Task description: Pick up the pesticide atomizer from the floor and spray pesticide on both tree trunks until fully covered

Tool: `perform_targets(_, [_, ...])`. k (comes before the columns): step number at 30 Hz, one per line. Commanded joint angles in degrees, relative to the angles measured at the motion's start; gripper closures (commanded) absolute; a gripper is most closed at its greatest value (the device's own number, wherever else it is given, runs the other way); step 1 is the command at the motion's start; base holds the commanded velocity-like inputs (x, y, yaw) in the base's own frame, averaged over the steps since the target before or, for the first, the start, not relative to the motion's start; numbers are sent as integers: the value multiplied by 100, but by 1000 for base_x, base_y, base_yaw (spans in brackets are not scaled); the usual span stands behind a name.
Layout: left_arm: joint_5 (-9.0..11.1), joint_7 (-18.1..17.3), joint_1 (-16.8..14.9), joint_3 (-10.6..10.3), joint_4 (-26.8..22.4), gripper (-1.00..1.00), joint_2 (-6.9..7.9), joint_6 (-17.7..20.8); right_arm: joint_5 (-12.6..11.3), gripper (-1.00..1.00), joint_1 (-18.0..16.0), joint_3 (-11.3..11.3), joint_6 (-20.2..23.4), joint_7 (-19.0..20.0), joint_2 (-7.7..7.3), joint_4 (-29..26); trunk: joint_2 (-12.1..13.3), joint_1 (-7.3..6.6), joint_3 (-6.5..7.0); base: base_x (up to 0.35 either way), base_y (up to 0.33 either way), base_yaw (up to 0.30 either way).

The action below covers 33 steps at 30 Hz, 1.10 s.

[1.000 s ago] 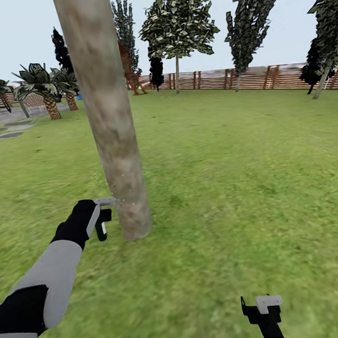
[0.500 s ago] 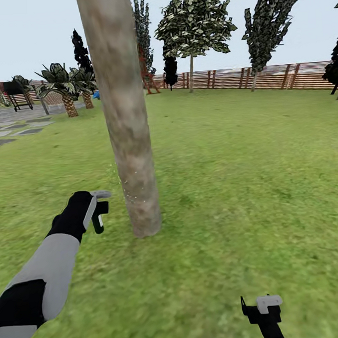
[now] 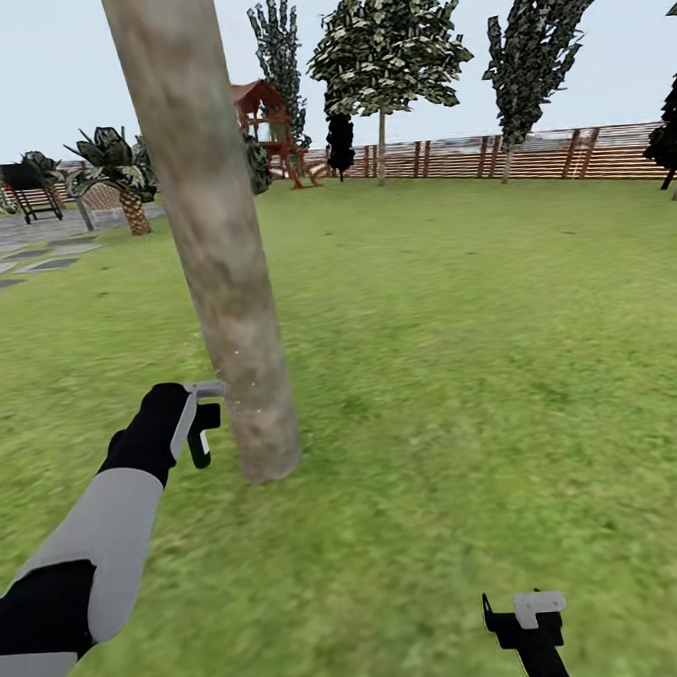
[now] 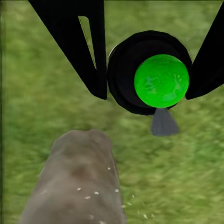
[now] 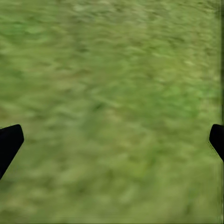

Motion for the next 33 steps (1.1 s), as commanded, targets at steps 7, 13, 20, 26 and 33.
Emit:
perform_targets(7, [-37, -15, -13, 12, -7, 100, 4, 27, -19, -100, -2, 57, -6, -24, 0, 2, -2, -1, -5, 2, -274, 0])
perform_targets(13, [-36, -15, -19, 22, -7, 100, 45, 27, -19, -100, -2, 58, -6, -16, 0, 1, -2, -1, -5, 14, -273, 0])
perform_targets(20, [-36, -13, -12, 38, -7, 100, 64, 27, -19, -100, -2, 58, -6, -15, 0, 1, -2, -1, -5, 102, -266, 0])
perform_targets(26, [-37, -15, 0, 38, -7, 100, 72, 27, -19, -100, -2, 58, -7, -15, 0, 1, -2, -1, -5, 3, -273, 107])
perform_targets(33, [-42, -14, 34, 64, 2, 100, 97, 27, -22, -100, -2, 58, -6, -15, 0, 1, -2, -1, -5, 22, -275, 272])
